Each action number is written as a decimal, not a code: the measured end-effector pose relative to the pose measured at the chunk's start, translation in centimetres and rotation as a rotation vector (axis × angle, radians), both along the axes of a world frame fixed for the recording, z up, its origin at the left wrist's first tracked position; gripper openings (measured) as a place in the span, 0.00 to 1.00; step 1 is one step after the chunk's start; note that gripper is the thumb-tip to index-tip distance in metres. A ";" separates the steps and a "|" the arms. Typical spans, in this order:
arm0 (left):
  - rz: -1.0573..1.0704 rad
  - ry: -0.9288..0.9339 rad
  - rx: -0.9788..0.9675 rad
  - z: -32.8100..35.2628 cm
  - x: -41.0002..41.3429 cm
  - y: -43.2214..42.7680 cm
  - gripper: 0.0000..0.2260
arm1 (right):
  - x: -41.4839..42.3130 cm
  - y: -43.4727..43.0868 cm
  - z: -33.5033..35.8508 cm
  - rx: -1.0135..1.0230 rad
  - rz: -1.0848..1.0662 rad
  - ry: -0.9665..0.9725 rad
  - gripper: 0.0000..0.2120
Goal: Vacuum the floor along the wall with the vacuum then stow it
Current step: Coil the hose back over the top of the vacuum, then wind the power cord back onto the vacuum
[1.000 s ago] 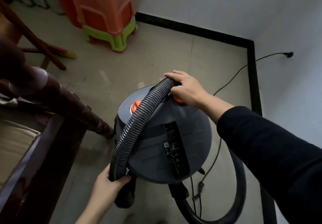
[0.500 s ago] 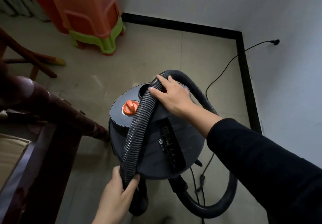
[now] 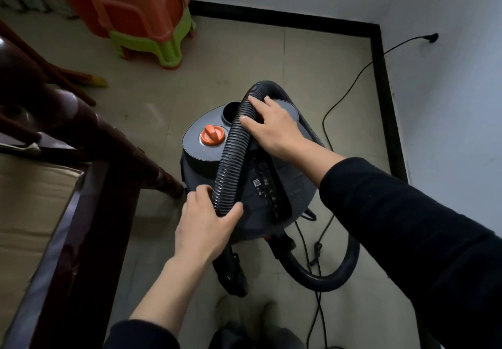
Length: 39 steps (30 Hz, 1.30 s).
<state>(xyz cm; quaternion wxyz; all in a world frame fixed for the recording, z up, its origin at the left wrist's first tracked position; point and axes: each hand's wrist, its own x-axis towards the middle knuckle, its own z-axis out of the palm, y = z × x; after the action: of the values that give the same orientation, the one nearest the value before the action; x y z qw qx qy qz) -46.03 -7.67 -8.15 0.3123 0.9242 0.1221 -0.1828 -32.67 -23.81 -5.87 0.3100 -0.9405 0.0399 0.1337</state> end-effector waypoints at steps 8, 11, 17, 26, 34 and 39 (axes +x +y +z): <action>-0.039 -0.348 0.085 2.3 2.0 -4.0 0.30 | -4.2 -5.3 1.3 0.074 -0.024 -0.025 0.28; -0.124 -0.533 0.070 2.5 2.8 -8.3 0.28 | -6.0 -10.8 1.0 0.076 -0.096 0.012 0.27; -0.342 -0.479 0.004 0.3 3.8 -23.5 0.23 | -7.8 -25.4 -1.0 0.033 -0.221 0.076 0.25; -0.300 -0.060 -0.014 -4.6 5.1 -49.9 0.22 | -9.0 -49.2 -5.4 -0.202 -0.028 0.278 0.26; -0.388 0.093 0.077 -6.3 8.4 -58.2 0.21 | -5.9 -57.7 -5.6 -0.369 0.042 0.367 0.25; -0.399 0.101 0.125 -6.5 13.8 -59.4 0.19 | -1.0 -59.7 -5.8 -0.422 0.098 0.424 0.22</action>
<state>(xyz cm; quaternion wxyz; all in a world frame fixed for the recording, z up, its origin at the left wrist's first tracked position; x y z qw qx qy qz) -32.26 -67.09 -14.69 0.2054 0.9373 -0.0367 -0.2792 -33.67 -83.53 -11.69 0.0856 -0.9361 0.0854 0.3304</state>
